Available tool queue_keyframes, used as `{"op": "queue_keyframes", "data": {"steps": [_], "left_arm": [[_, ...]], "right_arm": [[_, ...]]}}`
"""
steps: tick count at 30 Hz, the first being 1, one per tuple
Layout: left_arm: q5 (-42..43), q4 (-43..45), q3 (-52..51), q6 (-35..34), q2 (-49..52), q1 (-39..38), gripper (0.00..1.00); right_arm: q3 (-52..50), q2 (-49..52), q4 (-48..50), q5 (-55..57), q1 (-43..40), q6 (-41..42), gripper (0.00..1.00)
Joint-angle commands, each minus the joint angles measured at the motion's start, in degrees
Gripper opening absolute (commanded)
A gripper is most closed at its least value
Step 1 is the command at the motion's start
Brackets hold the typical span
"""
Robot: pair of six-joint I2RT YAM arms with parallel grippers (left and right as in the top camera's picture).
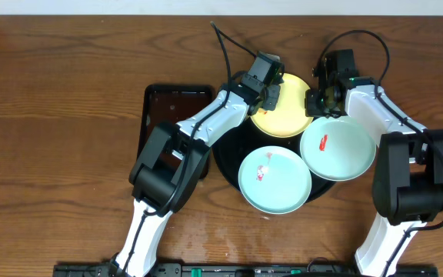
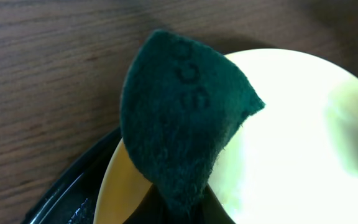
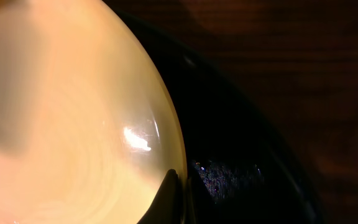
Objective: Clean dirty plates on tray and stack at the side
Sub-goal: 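Scrub yellow plate with sponge in left gripper while right holds rim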
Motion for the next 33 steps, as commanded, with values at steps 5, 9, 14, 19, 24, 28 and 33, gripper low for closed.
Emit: {"op": "queue_keyframes", "data": {"steps": [5,9,14,19,24,28,33], "left_arm": [[-1.16,-1.33,0.09,0.04,-0.09,-0.04,0.08],[-1.16,-1.73,-0.61,0.04,0.04,-0.02,0.08],[-1.09,-2.71,-1.42,0.02,0.04,-0.15,0.08],[-1.09,-3.67,-2.91,0.02,0.11,-0.35,0.08],[-0.92,-3.8,-4.44,0.02,0.11,-0.5,0.08],[-0.66,-4.83,-4.76,0.0,0.11,-0.5,0.08],[3.1,-5.62,-4.76,0.0,0.11,-0.5,0.08]], "right_arm": [[0.68,-0.39,-0.31,1.07,-0.02,-0.35,0.01],[0.68,-0.39,-0.33,1.07,-0.02,-0.35,0.01],[0.68,-0.39,-0.33,1.05,-0.02,-0.35,0.01],[0.68,-0.37,-0.31,1.05,-0.02,-0.33,0.01],[0.68,-0.37,-0.31,1.05,-0.02,-0.33,0.01],[0.68,-0.37,-0.33,1.05,-0.02,-0.33,0.01],[0.52,-0.37,-0.28,1.01,-0.02,-0.33,0.01]]}}
